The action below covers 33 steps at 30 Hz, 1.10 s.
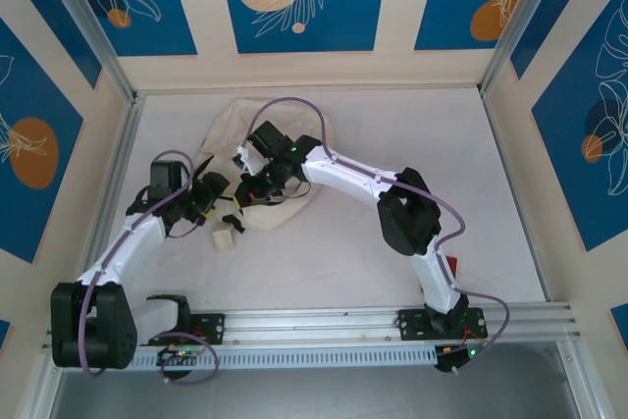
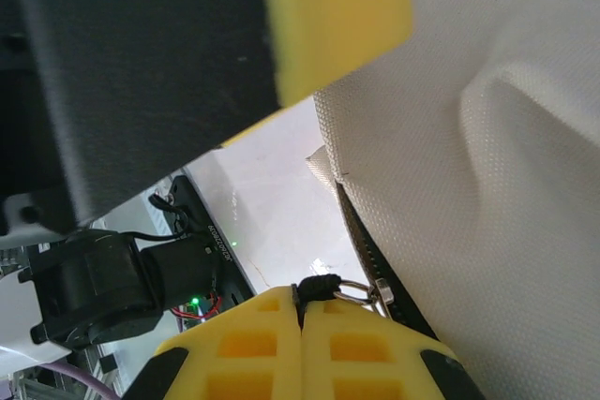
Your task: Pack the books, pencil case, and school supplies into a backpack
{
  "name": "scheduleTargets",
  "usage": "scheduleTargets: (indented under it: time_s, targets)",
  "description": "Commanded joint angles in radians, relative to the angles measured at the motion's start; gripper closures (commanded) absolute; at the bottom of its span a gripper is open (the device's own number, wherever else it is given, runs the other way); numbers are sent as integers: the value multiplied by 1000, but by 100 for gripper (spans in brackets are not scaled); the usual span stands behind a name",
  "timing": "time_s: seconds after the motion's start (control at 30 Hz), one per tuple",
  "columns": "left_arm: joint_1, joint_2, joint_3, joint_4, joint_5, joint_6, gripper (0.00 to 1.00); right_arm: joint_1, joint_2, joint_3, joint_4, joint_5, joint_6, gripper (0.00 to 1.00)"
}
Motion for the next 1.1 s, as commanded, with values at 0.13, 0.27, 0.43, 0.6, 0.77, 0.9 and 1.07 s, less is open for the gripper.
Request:
scheduleTargets:
  time_s: [0.13, 0.27, 0.43, 0.6, 0.77, 0.9, 1.07]
  targets:
    - [9, 63, -41, 149, 73, -82, 36, 9, -42, -19, -4, -56, 1, 100]
    - [8, 76, -40, 145, 37, -75, 56, 11, -61, -43, -23, -32, -1, 100]
    - [9, 78, -38, 105, -36, -38, 79, 11, -121, -102, -77, 63, -23, 100]
    - [8, 81, -33, 78, -81, -5, 94, -1, -221, -221, -147, 185, -53, 100]
    - [9, 67, -23, 35, -119, 28, 97, -51, -306, -349, -175, 261, -50, 100]
    - [10, 43, -4, -18, -158, 63, 98, -101, -342, -412, -197, 355, -55, 100]
    - [12, 17, 17, -66, -199, 93, 99, -161, -348, -436, -213, 452, -68, 100]
